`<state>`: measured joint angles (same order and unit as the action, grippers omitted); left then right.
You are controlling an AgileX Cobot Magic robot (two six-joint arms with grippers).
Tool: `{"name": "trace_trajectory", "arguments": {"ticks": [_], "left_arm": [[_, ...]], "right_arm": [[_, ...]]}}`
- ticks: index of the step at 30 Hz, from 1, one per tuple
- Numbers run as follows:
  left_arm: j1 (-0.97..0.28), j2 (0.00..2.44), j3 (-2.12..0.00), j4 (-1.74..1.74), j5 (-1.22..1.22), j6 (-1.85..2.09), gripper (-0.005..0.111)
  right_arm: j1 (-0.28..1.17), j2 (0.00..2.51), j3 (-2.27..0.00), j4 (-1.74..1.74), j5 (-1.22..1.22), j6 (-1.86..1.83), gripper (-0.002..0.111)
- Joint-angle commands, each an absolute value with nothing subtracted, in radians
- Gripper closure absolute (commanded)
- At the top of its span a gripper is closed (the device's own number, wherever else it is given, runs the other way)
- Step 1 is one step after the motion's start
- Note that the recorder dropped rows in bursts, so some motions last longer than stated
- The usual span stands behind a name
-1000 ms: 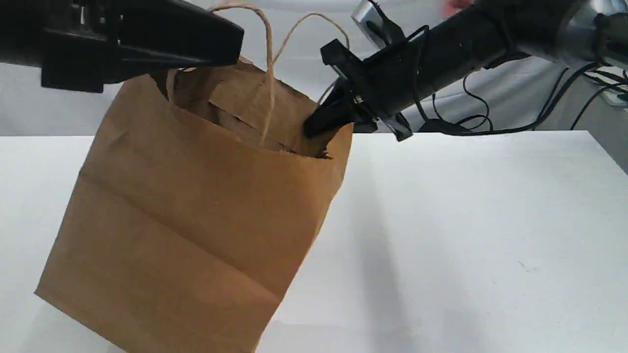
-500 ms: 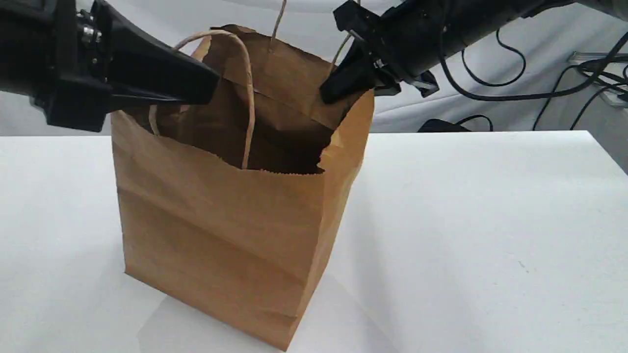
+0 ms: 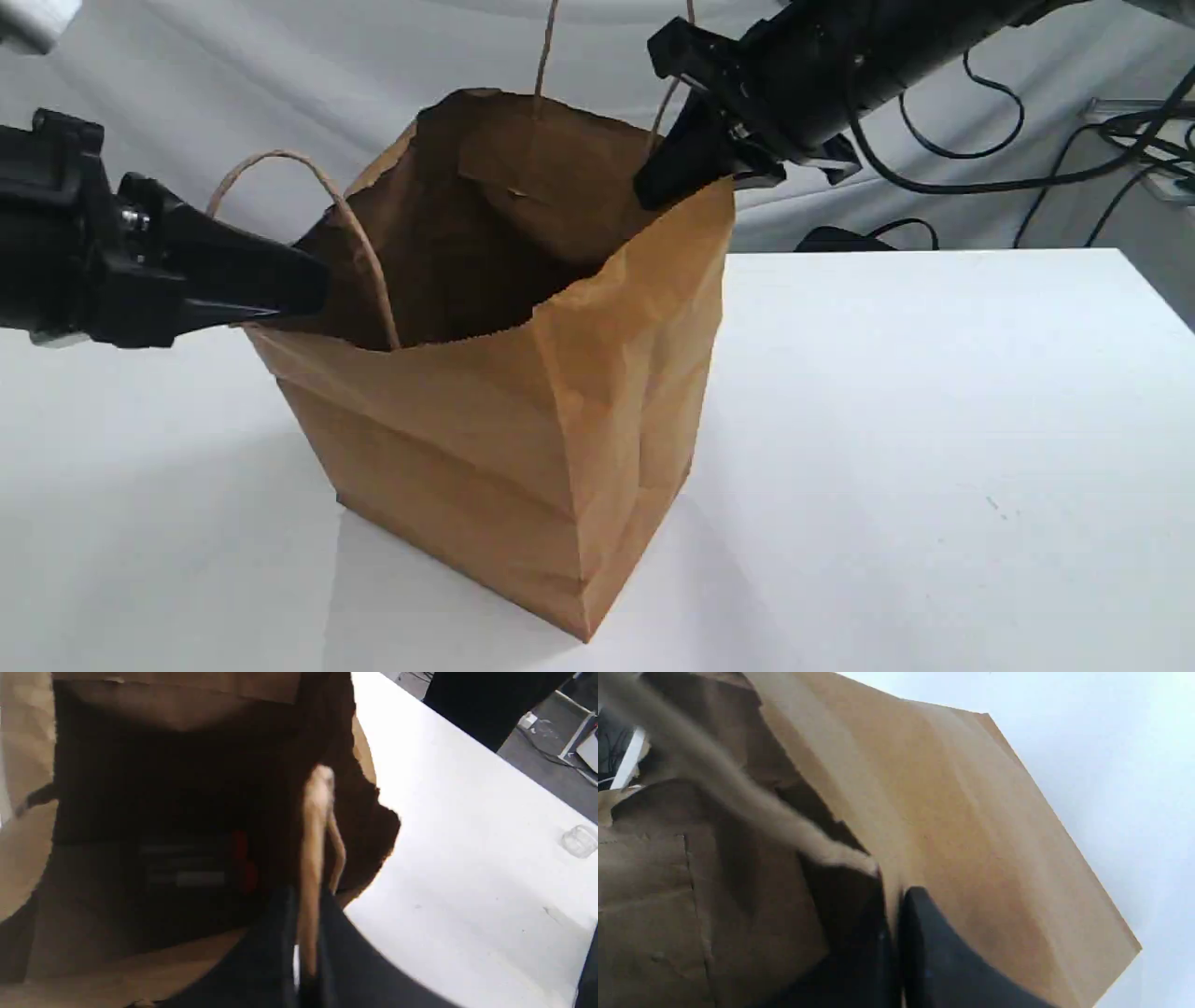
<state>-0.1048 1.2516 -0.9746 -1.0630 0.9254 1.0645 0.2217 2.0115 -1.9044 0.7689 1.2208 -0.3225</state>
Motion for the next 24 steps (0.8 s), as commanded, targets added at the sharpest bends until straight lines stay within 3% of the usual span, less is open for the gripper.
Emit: {"name": "trace_trajectory", "arguments": {"ticks": [1, 4, 7, 14, 18, 24], "left_arm": [[-0.103, 1.250, -0.970, -1.100, 0.913, 1.078, 0.107], [-0.103, 1.250, -0.970, -1.110, 0.874, 1.076, 0.105], [-0.103, 1.250, -0.970, -1.119, 0.867, 1.079, 0.094], [-0.103, 1.250, -0.970, -1.119, 0.862, 1.069, 0.054], [-0.103, 1.250, -0.970, -1.119, 0.860, 1.054, 0.054], [-0.103, 1.250, -0.970, -1.115, 0.860, 1.054, 0.054]], "right_arm": [[0.221, 1.997, -1.909, 0.768, 1.221, -0.316, 0.108], [0.221, 1.997, -1.909, 0.757, 1.221, -0.316, 0.108], [0.221, 1.997, -1.909, 0.743, 1.221, -0.316, 0.105], [0.221, 1.997, -1.909, 0.743, 1.221, -0.316, 0.067], [0.221, 1.997, -1.909, 0.743, 1.221, -0.314, 0.055], [0.219, 1.997, -1.909, 0.741, 1.221, -0.314, 0.054]]}}
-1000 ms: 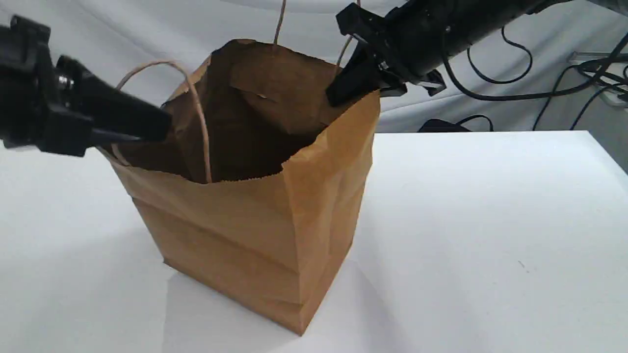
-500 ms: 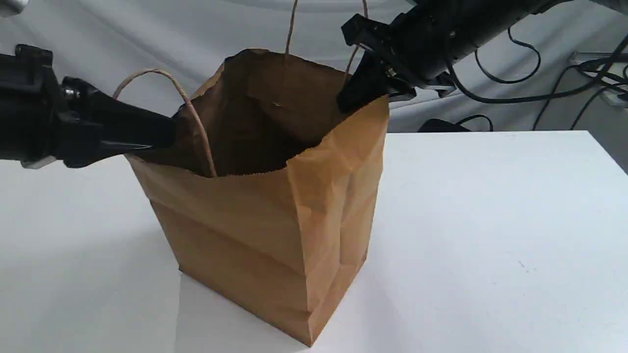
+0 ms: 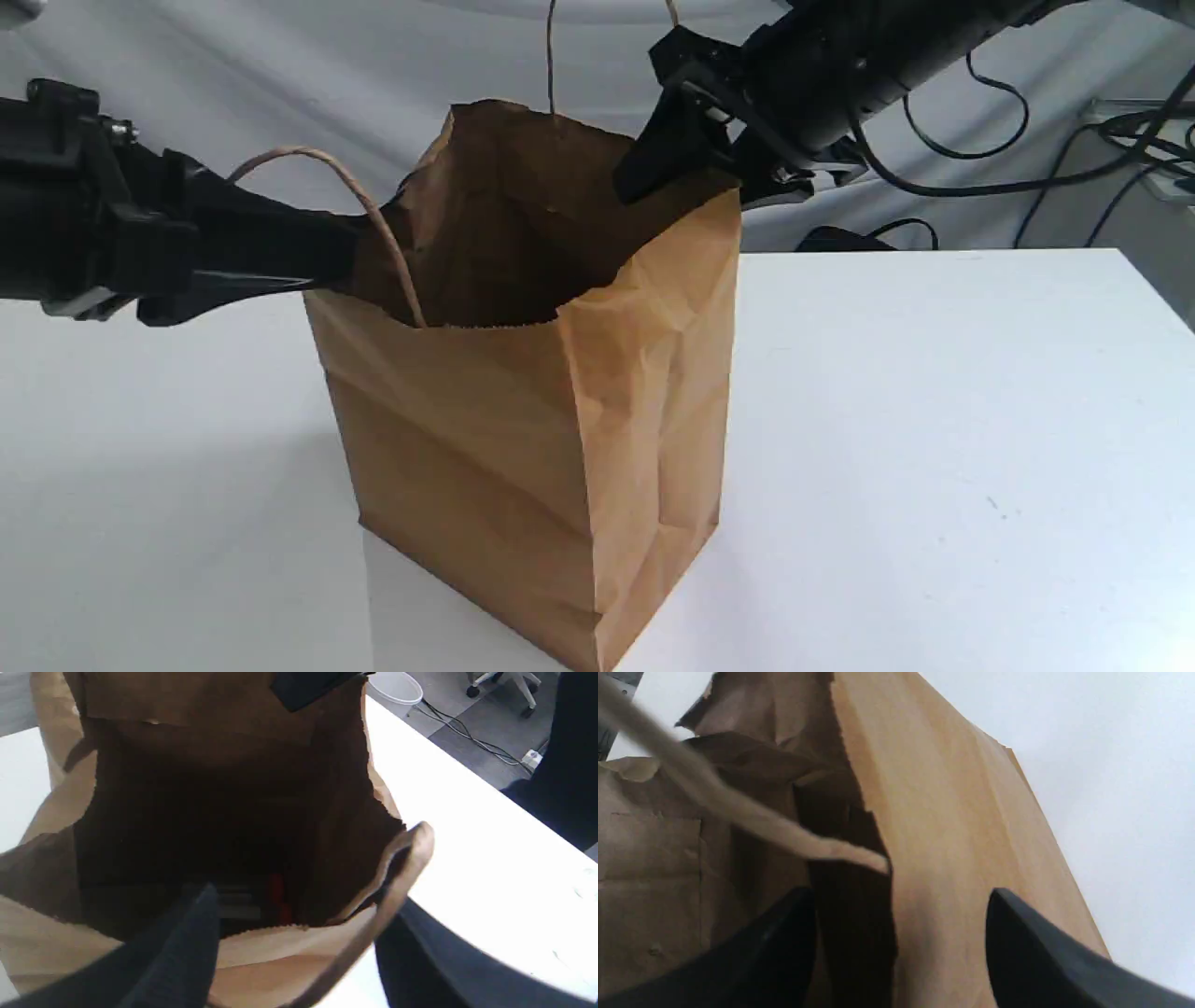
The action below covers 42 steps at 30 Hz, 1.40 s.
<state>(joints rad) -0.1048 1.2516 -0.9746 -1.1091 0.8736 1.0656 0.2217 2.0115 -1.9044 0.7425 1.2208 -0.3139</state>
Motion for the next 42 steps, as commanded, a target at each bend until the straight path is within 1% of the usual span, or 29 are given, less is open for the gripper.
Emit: {"name": "trace_trajectory", "arguments": {"ticks": [1, 24, 34, 39, 42], "left_arm": [[-0.103, 1.250, -0.970, -1.114, 0.860, 1.054, 0.054], [-0.103, 1.210, -0.971, -1.055, 0.893, 1.052, 0.054], [-0.103, 1.210, -0.971, -1.048, 0.894, 1.052, 0.054], [-0.103, 1.171, -0.971, -1.006, 0.866, 1.051, 0.054], [-0.103, 1.118, -0.971, -1.006, 0.839, 1.051, 0.054]], "right_arm": [[0.219, 1.997, -1.909, 0.737, 1.221, -0.314, 0.054], [0.217, 1.955, -1.910, 0.682, 1.193, -0.340, 0.054], [0.217, 1.876, -1.910, 0.496, 1.184, -0.338, 0.054], [0.217, 1.819, -1.910, 0.445, 1.184, -0.336, 0.054], [0.217, 1.778, -1.910, 0.445, 1.184, -0.336, 0.057]]}}
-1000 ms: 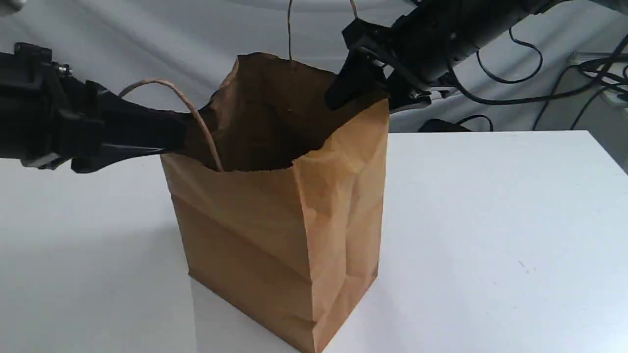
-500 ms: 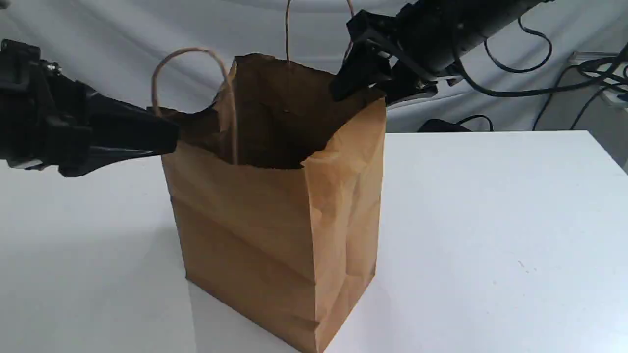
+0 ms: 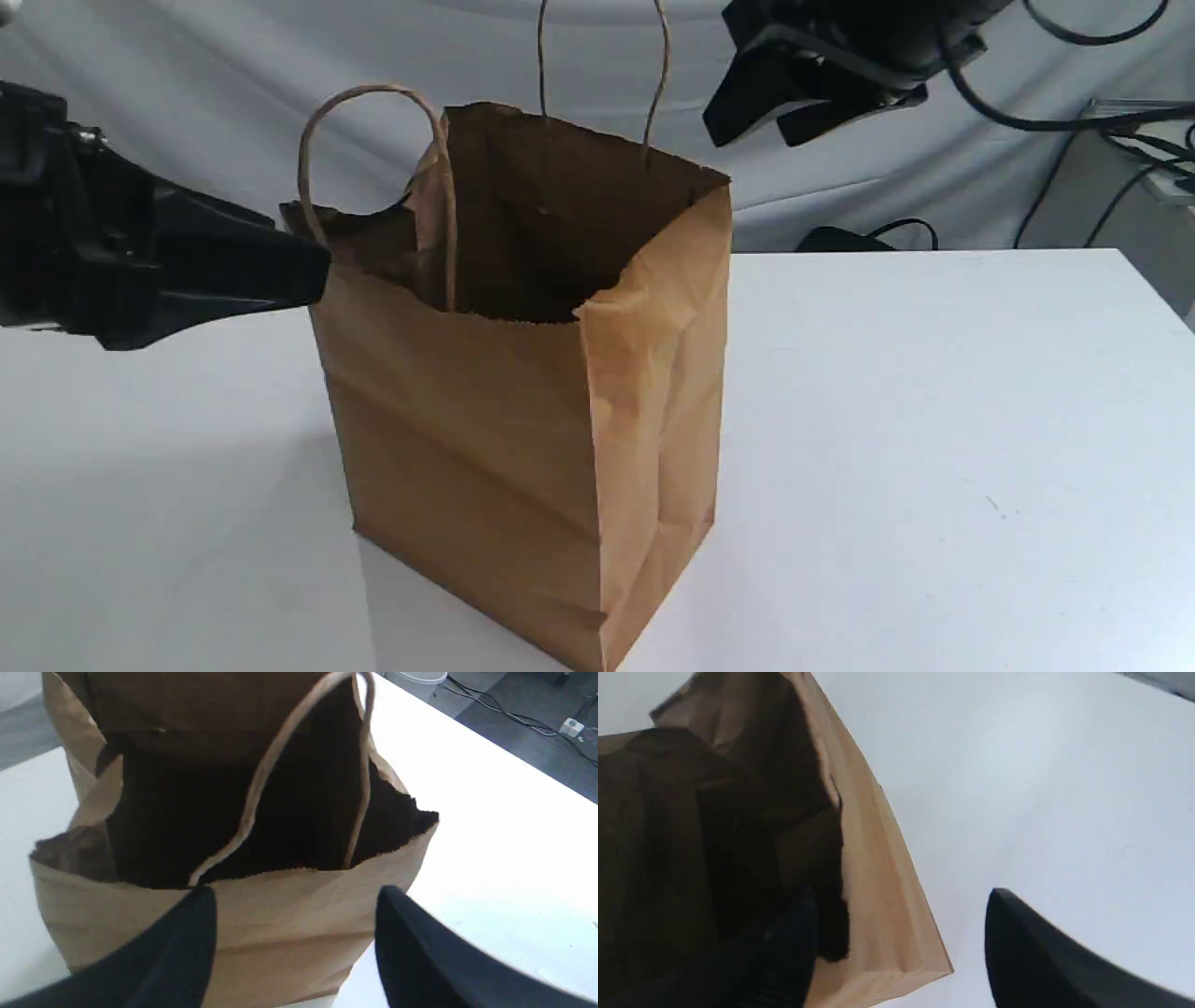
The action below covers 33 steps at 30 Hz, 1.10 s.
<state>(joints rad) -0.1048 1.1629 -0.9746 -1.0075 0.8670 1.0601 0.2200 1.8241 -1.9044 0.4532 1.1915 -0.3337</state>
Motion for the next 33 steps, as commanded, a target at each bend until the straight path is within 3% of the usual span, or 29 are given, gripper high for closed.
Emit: {"name": "trace_trajectory", "arguments": {"ticks": [1, 5, 9, 10, 11, 20, 33], "left_arm": [[-0.103, 1.097, -0.971, -1.003, 0.830, 1.051, 0.054], [-0.103, 1.014, -0.971, -0.939, 0.812, 1.016, 0.062], [-0.103, 0.926, -0.971, -0.832, 0.817, 0.965, 0.094], [-0.103, 0.903, -0.971, -0.810, 0.819, 0.965, 0.104], [-0.103, 0.879, -0.971, -0.795, 0.822, 0.965, 0.106], [-0.103, 0.690, -0.971, -0.766, 0.822, 0.883, 0.107], [-0.103, 0.494, -0.969, -0.825, 0.846, 0.813, 0.107]], "right_arm": [[0.219, 1.767, -1.910, 0.445, 1.188, -0.336, 0.060], [0.219, 1.714, -1.910, 0.445, 1.212, -0.342, 0.084], [0.219, 1.663, -1.910, 0.445, 1.221, -0.369, 0.108], [0.219, 1.653, -1.910, 0.445, 1.221, -0.371, 0.108], [0.219, 1.639, -1.910, 0.445, 1.221, -0.371, 0.108], [0.219, 1.525, -1.890, 0.534, 1.221, -0.431, 0.108], [0.219, 1.335, -1.623, 0.639, 1.221, -0.554, 0.108]]}}
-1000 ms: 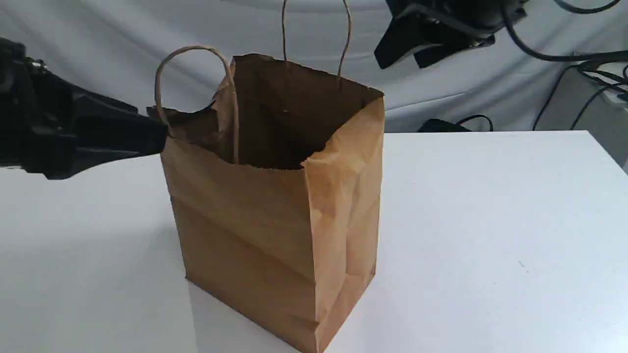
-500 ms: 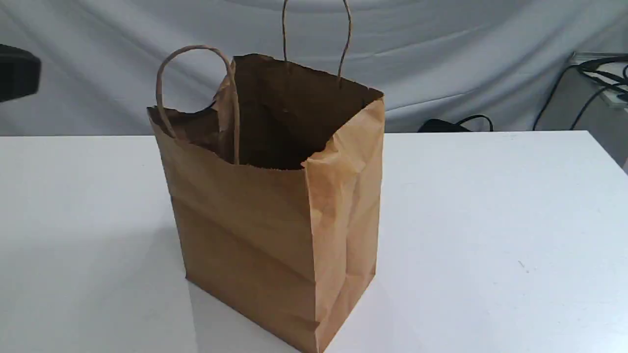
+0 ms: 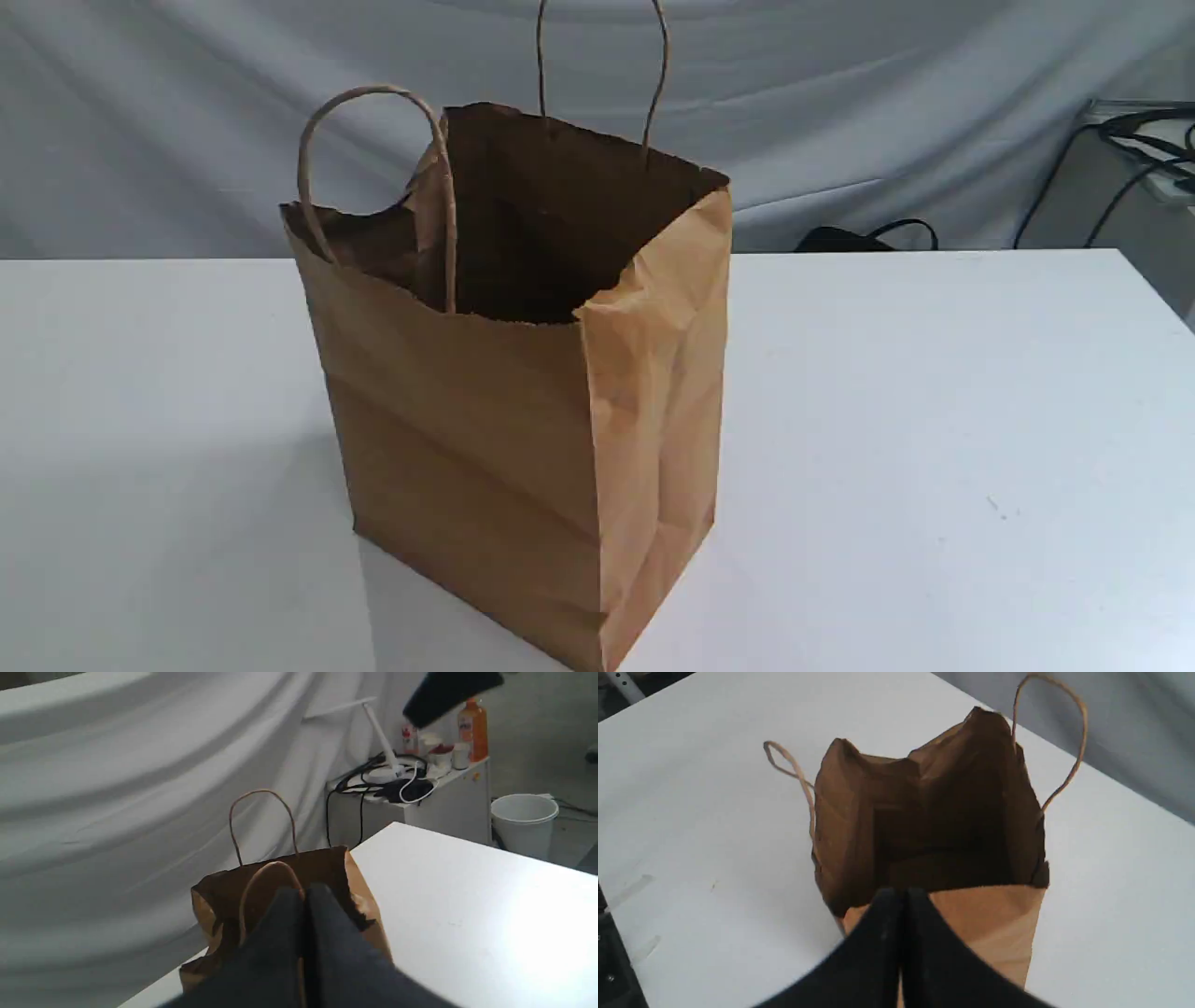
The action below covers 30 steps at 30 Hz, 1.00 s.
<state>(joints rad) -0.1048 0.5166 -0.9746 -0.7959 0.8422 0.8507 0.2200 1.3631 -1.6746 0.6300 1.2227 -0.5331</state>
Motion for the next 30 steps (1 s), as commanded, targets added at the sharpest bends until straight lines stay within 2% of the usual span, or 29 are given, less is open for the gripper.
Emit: {"name": "trace_trajectory", "arguments": {"ticks": [1, 30], "left_arm": [[-0.103, 0.486, -0.969, -0.829, 0.846, 0.813, 0.107], [-0.103, 0.465, -0.969, -0.828, 0.857, 0.789, 0.107]], "right_arm": [[0.219, 1.329, -1.607, 0.639, 1.221, -0.554, 0.108], [0.219, 1.320, -1.589, 0.639, 1.221, -0.539, 0.108]]}}
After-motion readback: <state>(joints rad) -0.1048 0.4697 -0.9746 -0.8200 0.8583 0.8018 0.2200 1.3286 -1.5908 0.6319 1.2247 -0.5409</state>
